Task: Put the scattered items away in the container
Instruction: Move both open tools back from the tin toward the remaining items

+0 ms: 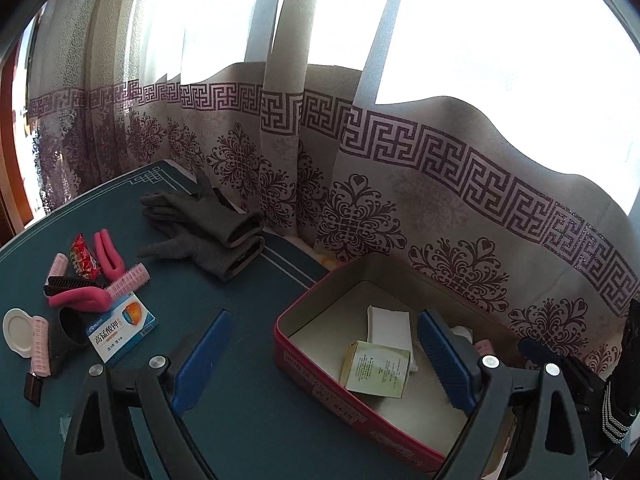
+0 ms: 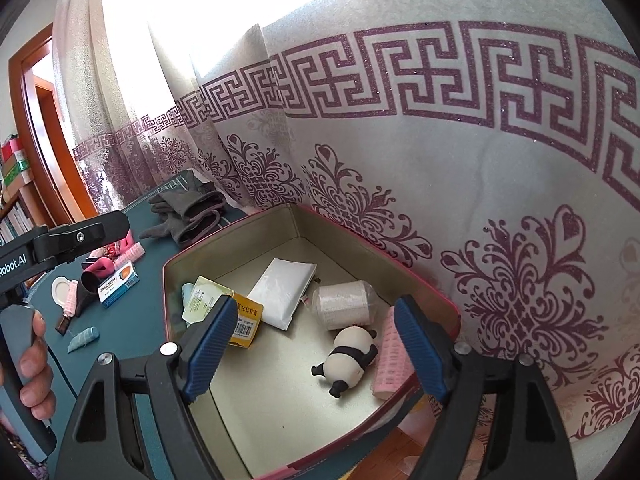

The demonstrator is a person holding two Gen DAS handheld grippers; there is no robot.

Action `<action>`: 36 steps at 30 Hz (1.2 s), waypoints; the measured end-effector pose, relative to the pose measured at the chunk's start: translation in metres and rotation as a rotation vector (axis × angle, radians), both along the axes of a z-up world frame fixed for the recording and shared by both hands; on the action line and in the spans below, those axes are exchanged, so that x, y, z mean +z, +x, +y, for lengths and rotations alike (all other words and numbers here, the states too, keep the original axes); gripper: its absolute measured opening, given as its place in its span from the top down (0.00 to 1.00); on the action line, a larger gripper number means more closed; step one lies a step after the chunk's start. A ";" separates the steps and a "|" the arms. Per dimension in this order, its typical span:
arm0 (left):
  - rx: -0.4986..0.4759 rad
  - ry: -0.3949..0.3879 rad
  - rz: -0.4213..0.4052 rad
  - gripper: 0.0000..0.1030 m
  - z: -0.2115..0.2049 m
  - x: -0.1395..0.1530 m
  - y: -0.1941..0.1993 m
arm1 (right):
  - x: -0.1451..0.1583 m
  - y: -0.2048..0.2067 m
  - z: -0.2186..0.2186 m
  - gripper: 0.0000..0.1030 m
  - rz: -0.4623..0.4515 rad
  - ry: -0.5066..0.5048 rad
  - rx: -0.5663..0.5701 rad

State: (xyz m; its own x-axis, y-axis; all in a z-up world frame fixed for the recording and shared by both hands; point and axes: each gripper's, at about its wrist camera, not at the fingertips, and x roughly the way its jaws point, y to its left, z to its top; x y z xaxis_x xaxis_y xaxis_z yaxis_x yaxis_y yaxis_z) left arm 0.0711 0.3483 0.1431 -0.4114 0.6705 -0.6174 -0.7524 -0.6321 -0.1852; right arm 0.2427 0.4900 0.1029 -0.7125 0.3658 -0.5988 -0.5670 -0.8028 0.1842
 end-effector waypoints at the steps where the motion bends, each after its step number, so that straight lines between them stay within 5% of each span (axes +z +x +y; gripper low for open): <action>1: 0.006 -0.003 -0.003 0.08 -0.003 -0.001 -0.001 | 0.000 0.000 -0.002 0.19 0.001 0.002 0.001; 18: 0.173 -0.030 -0.035 0.07 -0.072 -0.021 -0.032 | 0.015 -0.024 -0.044 0.19 0.027 0.015 0.090; 36: 0.519 -0.099 -0.086 0.07 -0.223 -0.071 -0.105 | 0.005 -0.083 -0.127 0.19 -0.045 0.049 0.321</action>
